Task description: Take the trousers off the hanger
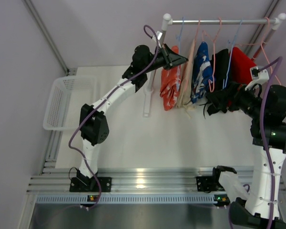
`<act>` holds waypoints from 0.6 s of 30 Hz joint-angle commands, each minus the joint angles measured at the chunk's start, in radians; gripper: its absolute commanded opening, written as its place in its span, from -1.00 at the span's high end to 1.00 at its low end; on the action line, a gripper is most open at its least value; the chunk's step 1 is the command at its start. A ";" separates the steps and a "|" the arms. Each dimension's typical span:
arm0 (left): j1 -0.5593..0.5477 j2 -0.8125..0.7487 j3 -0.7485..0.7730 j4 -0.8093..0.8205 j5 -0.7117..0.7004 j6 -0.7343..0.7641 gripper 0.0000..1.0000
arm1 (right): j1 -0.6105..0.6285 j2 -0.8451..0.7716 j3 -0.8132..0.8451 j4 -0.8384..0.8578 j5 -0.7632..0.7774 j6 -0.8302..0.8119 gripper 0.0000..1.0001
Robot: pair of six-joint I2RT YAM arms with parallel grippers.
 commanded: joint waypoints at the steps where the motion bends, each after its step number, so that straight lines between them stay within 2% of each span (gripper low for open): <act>1: 0.002 -0.009 0.133 0.094 0.011 0.059 1.00 | -0.020 -0.008 0.029 0.058 -0.020 0.016 -0.99; 5: 0.002 0.001 0.201 0.097 0.018 0.088 1.00 | -0.020 -0.005 0.031 0.061 -0.034 0.020 -0.99; 12: 0.000 -0.056 0.210 0.092 -0.005 0.148 1.00 | -0.020 -0.017 0.023 0.079 -0.060 0.037 -0.99; 18: -0.009 -0.078 0.262 0.043 0.031 0.172 1.00 | -0.020 -0.020 0.021 0.084 -0.069 0.036 -0.99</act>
